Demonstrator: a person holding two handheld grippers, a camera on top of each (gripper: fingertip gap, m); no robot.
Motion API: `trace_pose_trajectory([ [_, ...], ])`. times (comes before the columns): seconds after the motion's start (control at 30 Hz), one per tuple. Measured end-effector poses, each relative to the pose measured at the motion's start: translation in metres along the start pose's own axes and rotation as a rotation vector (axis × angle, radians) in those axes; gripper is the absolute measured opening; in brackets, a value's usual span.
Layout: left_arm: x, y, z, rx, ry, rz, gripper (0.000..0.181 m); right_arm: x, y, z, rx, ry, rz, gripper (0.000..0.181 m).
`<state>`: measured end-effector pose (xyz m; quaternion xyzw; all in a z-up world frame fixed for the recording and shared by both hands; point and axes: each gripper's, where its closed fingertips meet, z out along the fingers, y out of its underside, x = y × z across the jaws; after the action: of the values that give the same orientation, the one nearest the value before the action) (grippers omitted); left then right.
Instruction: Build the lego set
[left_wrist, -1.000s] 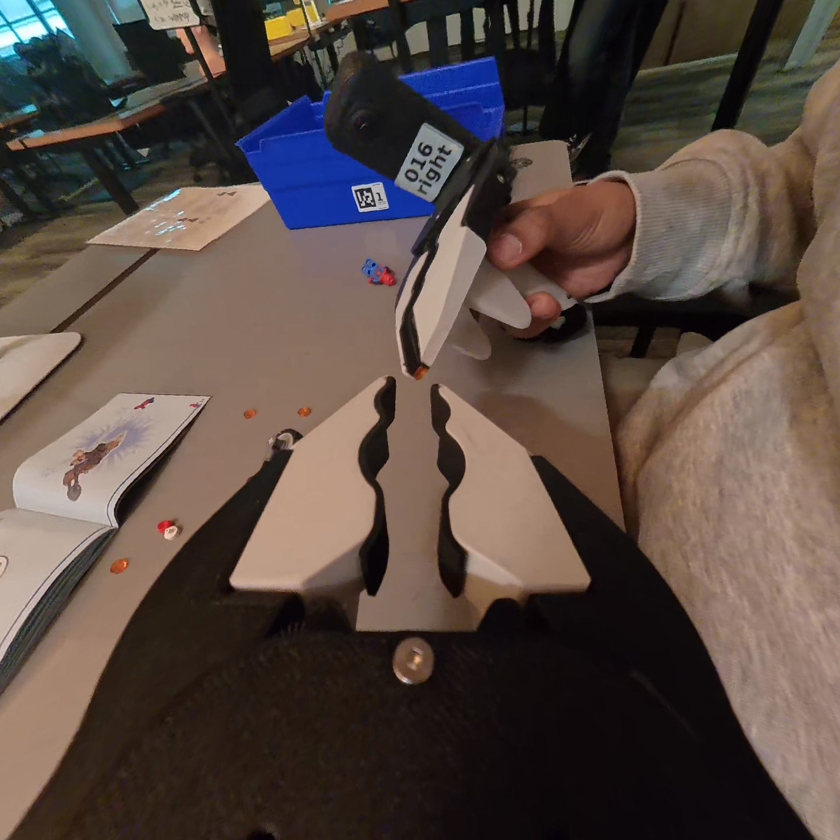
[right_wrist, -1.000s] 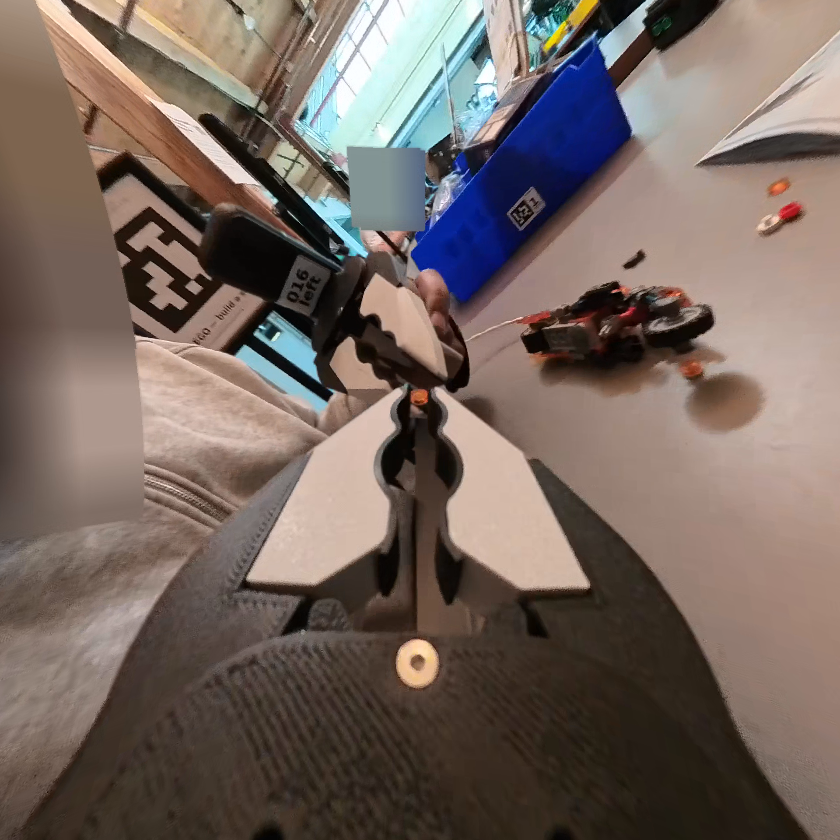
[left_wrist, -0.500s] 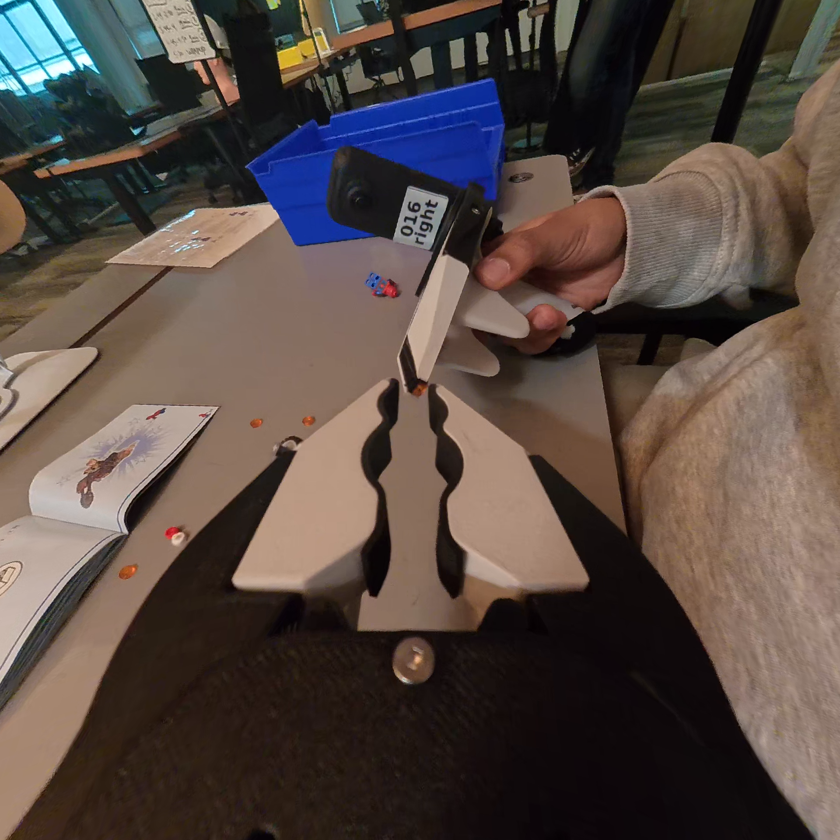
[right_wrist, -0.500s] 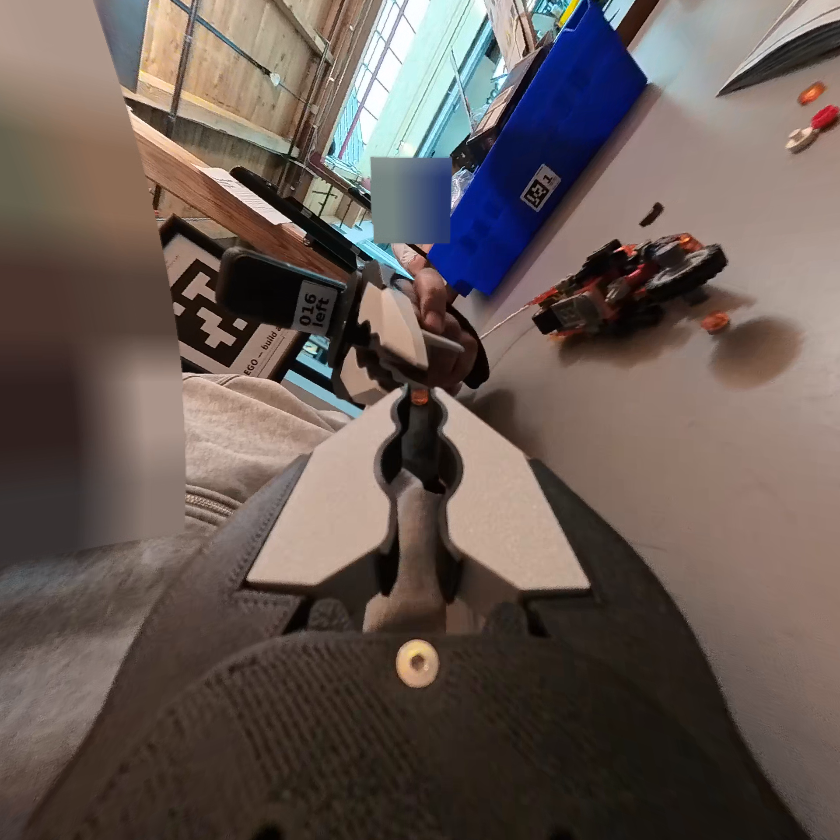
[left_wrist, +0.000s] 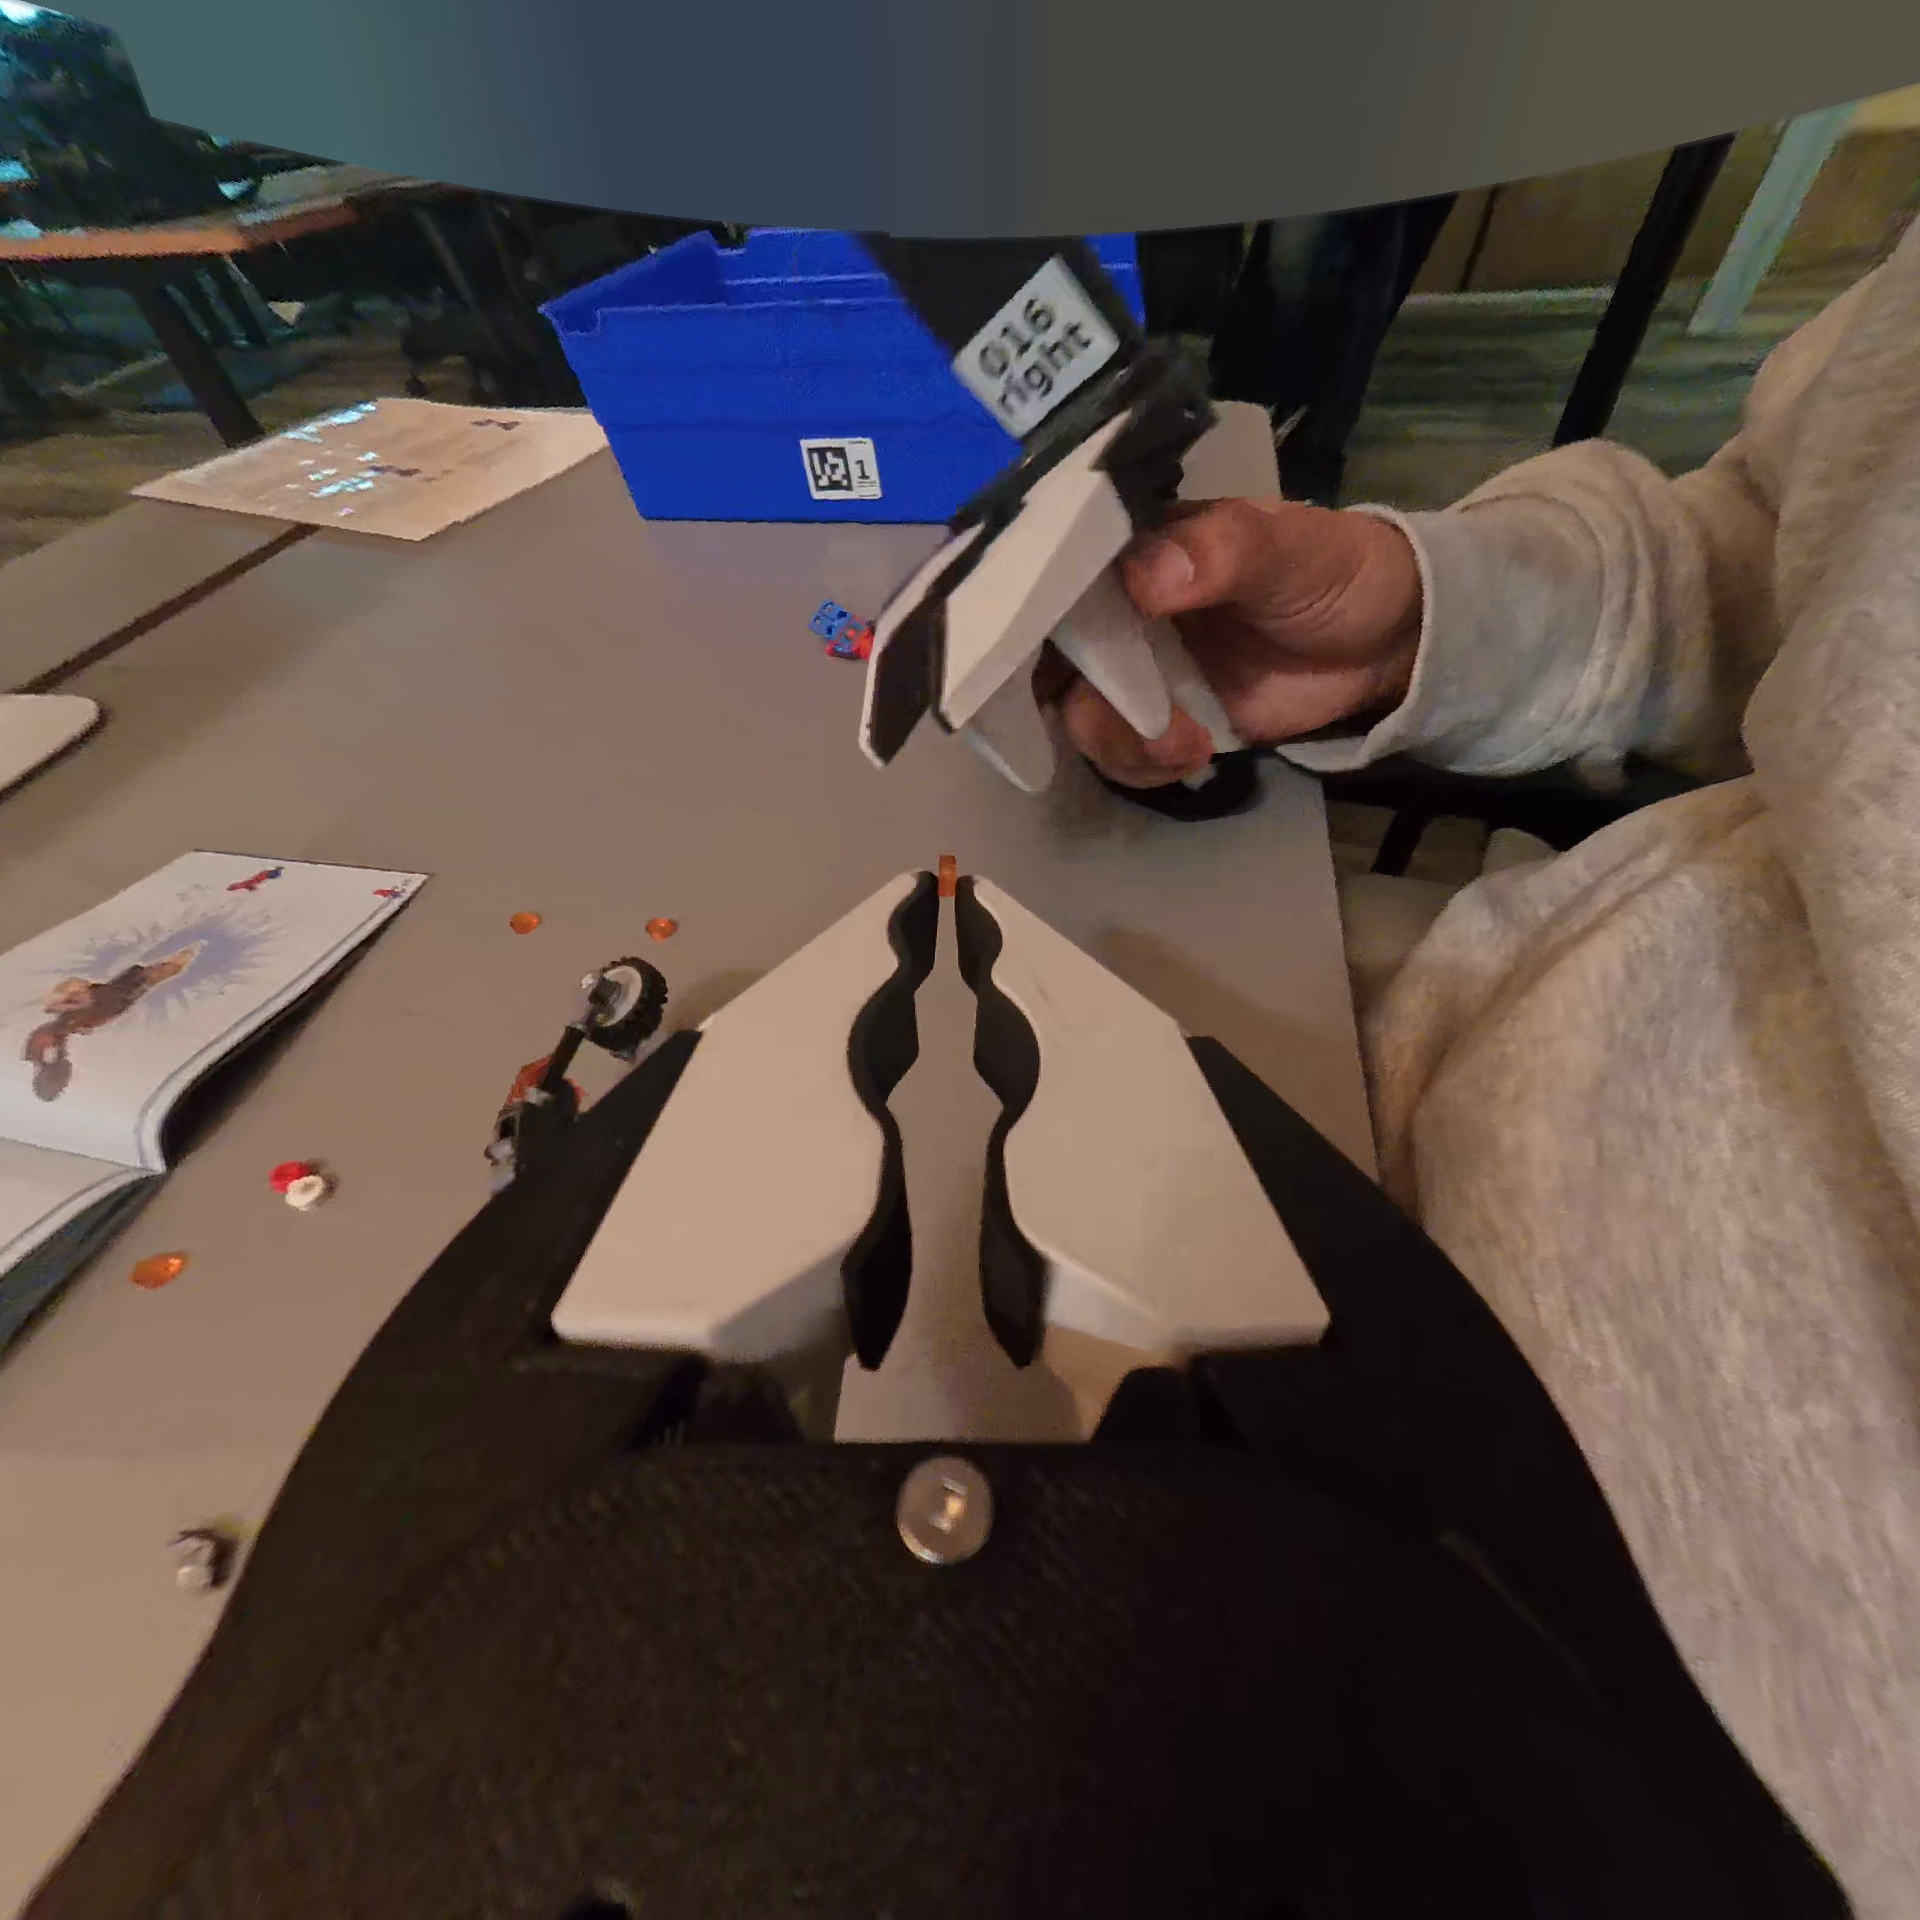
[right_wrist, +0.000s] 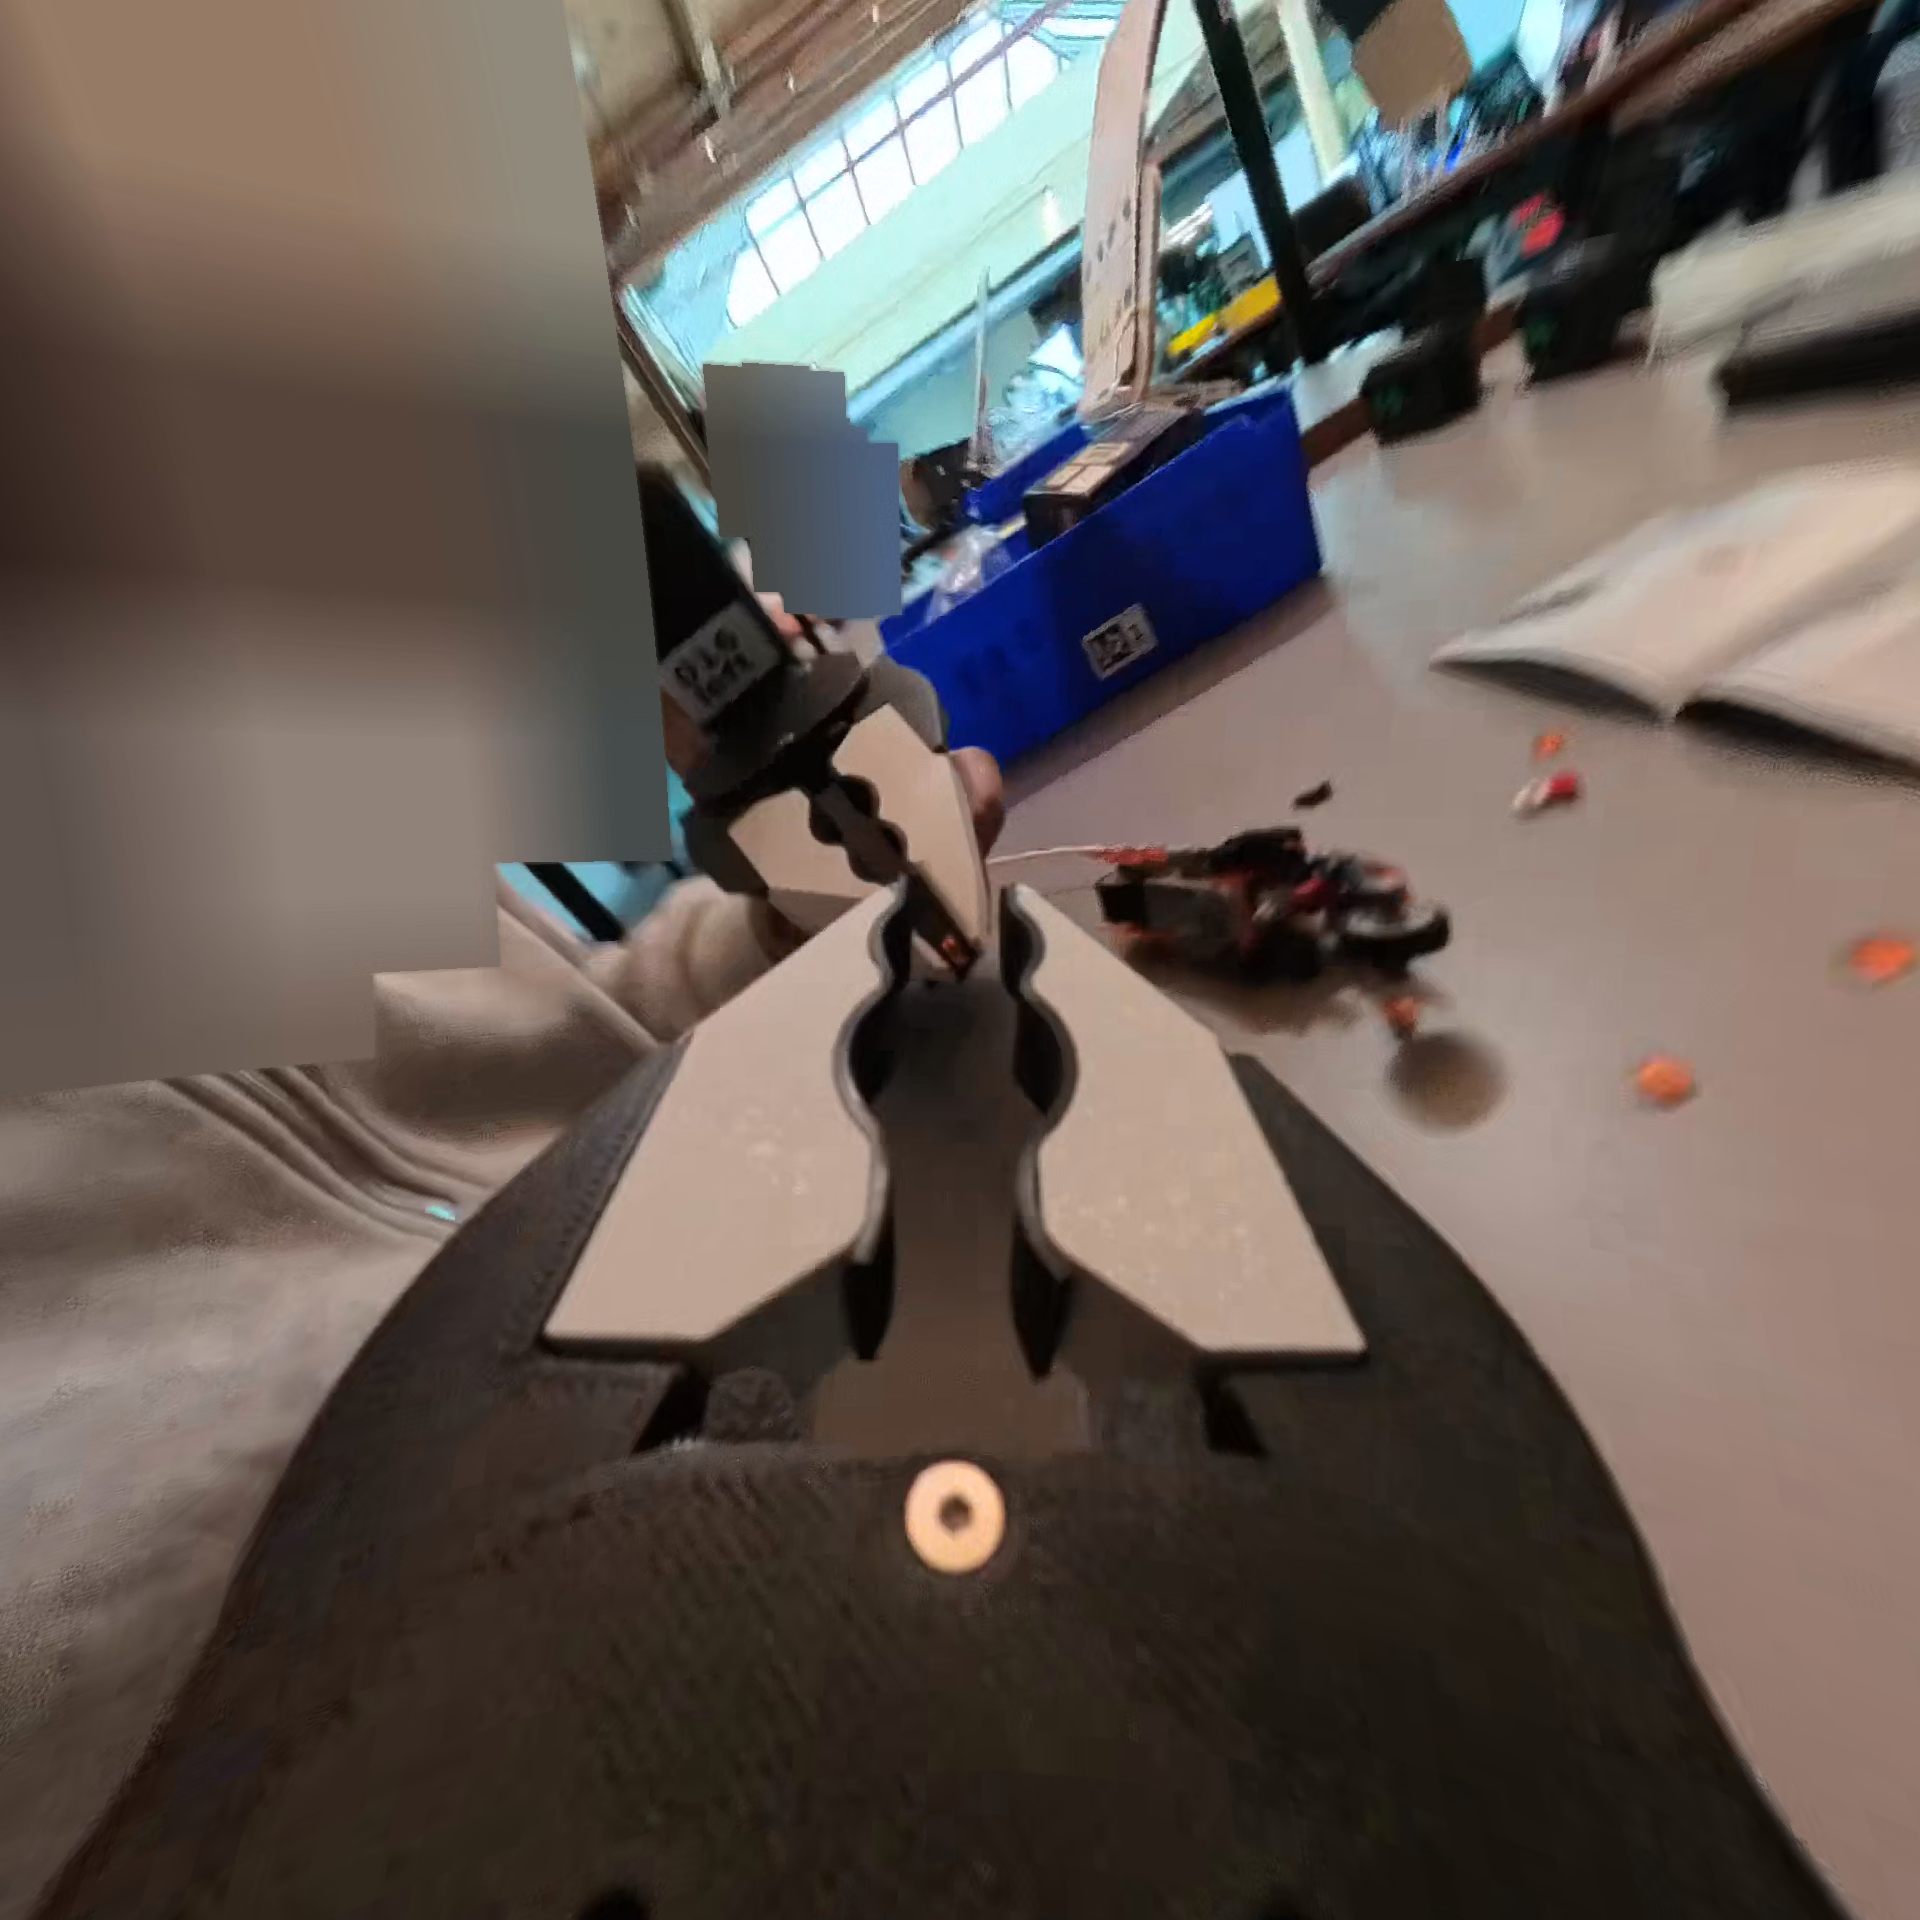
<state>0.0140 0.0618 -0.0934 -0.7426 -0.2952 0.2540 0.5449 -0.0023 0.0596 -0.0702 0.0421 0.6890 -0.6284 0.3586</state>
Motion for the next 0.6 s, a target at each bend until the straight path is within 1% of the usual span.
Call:
trace_pose_trajectory([
  [0.1,0.002,-0.002,-0.001,0.032,0.053,-0.075,0.001,-0.004,0.007,0.004,-0.106,0.114,-0.377,0.014],
  [0.17,0.004,-0.005,-0.002,0.056,0.089,-0.122,0.001,0.001,0.014,0.006,-0.199,0.190,-0.546,0.012],
  [0.2,0.004,-0.006,-0.003,0.067,0.106,-0.142,0.001,0.002,0.018,0.007,-0.236,0.200,-0.588,0.011],
  [0.3,0.007,-0.006,-0.004,0.079,0.147,-0.189,0.000,-0.004,0.023,0.013,-0.262,0.148,-0.604,0.009],
  [0.6,0.009,-0.006,-0.005,0.094,0.195,-0.244,0.001,-0.012,0.025,0.015,-0.256,0.034,-0.514,0.002],
])
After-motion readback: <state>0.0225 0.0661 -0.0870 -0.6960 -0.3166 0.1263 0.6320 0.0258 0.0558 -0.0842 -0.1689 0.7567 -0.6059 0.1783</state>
